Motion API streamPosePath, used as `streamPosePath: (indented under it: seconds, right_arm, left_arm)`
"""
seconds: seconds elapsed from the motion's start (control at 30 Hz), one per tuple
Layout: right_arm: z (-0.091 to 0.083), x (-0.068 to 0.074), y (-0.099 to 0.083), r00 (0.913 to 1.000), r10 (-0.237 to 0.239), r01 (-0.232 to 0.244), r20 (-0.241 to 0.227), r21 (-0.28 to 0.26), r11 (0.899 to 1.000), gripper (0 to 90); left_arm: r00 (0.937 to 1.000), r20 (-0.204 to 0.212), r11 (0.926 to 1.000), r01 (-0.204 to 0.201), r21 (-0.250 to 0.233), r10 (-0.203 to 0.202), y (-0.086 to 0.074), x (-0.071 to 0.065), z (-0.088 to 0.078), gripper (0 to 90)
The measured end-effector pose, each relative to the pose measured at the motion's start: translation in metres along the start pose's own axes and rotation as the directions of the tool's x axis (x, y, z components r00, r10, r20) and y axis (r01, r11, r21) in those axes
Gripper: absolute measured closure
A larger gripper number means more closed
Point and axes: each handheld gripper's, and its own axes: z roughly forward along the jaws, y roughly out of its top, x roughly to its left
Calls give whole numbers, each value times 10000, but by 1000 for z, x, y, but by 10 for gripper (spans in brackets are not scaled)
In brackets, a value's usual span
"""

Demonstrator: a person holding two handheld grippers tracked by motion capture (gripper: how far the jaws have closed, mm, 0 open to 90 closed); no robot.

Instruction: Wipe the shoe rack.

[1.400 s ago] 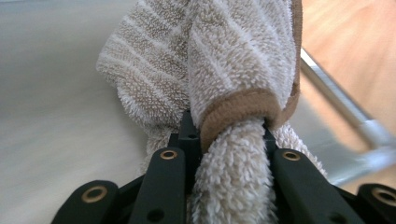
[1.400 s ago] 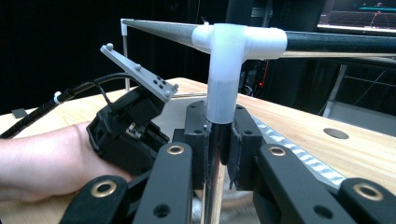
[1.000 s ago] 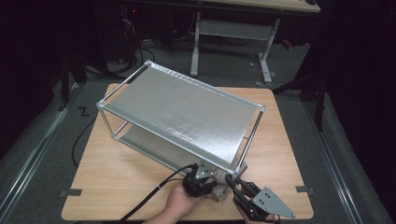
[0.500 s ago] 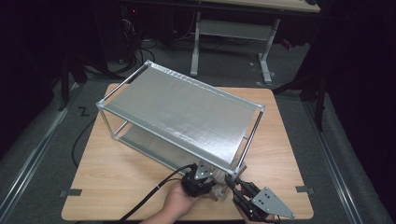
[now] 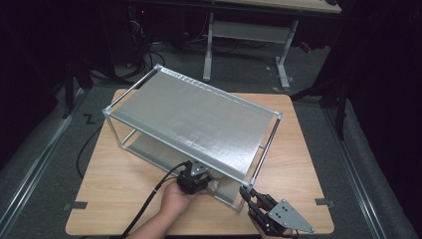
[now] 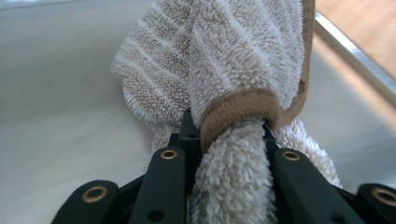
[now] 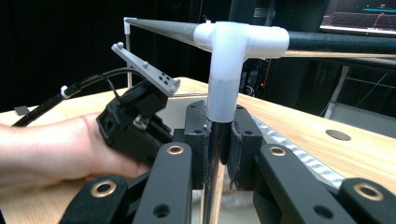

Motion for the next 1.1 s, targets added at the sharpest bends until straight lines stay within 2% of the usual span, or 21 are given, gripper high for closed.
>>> streamPosePath:
  seconds: [0.1, 0.13, 0.2, 0.3, 0.37, 0.43, 0.47, 0.53, 0.57, 0.63, 0.7, 0.8, 0.83, 0.87, 0.9, 0.97, 1.03, 1.07, 1.1]
  right_arm:
    - [0, 0, 0, 10000, -46, 46, 9, 1, 10000, 805]
    - [0, 0, 0, 10000, -31, 31, 14, -3, 10000, 805]
    - [0, 0, 0, 10000, -38, 38, 17, -1, 10000, 805]
    - [1, 0, 0, 10000, -56, 56, -9, -6, 10000, 805]
    - [1, 0, 0, 10000, -44, 44, -18, 10, 10000, 805]
    - [0, 0, 1, 10000, -50, 50, -16, 19, 10000, 805]
    - [0, 0, 1, 10000, -35, 35, -16, 27, 10000, 805]
    - [0, 0, 1, 10000, -53, 53, -19, 35, 10000, 805]
    - [0, 0, 1, 10000, -59, 59, -23, 38, 10000, 805]
    - [0, -1, 1, 10000, -56, 56, -26, 39, 10000, 805]
    - [1, -1, 1, 10000, -85, 85, -26, 29, 10000, 805]
    - [1, -1, 1, 9999, -121, 121, -17, 33, 9999, 805]
    - [1, -1, 1, 10000, -93, 93, -23, 38, 9999, 805]
    - [1, -1, 1, 10000, -97, 97, -24, 37, 9999, 804]
    - [1, -1, 1, 10000, -93, 93, -20, 41, 9999, 804]
    - [1, -1, 1, 10000, -92, 92, -22, 30, 10000, 805]
    - [1, -2, 1, 9999, -99, 99, -28, 33, 9999, 804]
    - [1, -2, 1, 9999, -114, 114, -25, 28, 9999, 804]
    - [1, -2, 1, 9999, -97, 97, -26, 31, 9999, 804]
  left_arm:
    - [9988, -464, 9996, 166, 216, -156, -2, 22, -6, 737]
    - [9972, -557, 9988, 494, 33, -492, -4, 28, -6, 737]
    - [9948, -911, 9987, 474, 206, -454, -6, 43, -11, 737]
    - [9886, -1287, 9967, 805, 142, -780, -9, 61, -16, 737]
    - [9860, -1496, 9957, 813, 443, -739, -10, 76, -20, 738]
    - [9784, -1761, 9925, 1169, 368, -1087, -13, 93, -23, 738]
    - [9742, -1986, 9925, 1167, 357, -1074, -14, 101, -26, 738]
    - [9705, -2004, 9893, 1431, 298, -1343, -17, 113, -29, 738]
    - [9638, -2100, 9855, 1693, 73, -1641, -19, 118, -29, 738]
    - [9560, -2216, 9805, 1965, -34, -1924, -22, 131, -33, 738]
    - [9462, -2585, 9796, 2009, -30, -1948, -23, 139, -36, 738]
    - [9381, -2714, 9750, 2223, -41, -2150, -26, 153, -41, 738]
    - [9320, -2949, 9753, 2209, 7, -2109, -27, 158, -44, 738]
    - [9308, -2850, 9713, 2380, -22, -2287, -29, 163, -45, 738]
    - [9249, -2887, 9670, 2546, -129, -2473, -30, 167, -47, 738]
    - [9160, -3141, 9657, 2596, -98, -2494, -32, 173, -50, 738]
    - [9092, -3246, 9625, 2710, -139, -2607, -34, 178, -53, 738]
    - [9083, -3351, 9643, 2647, -26, -2503, -35, 182, -56, 738]
    - [9064, -3364, 9628, 2703, -31, -2555, -36, 184, -57, 738]
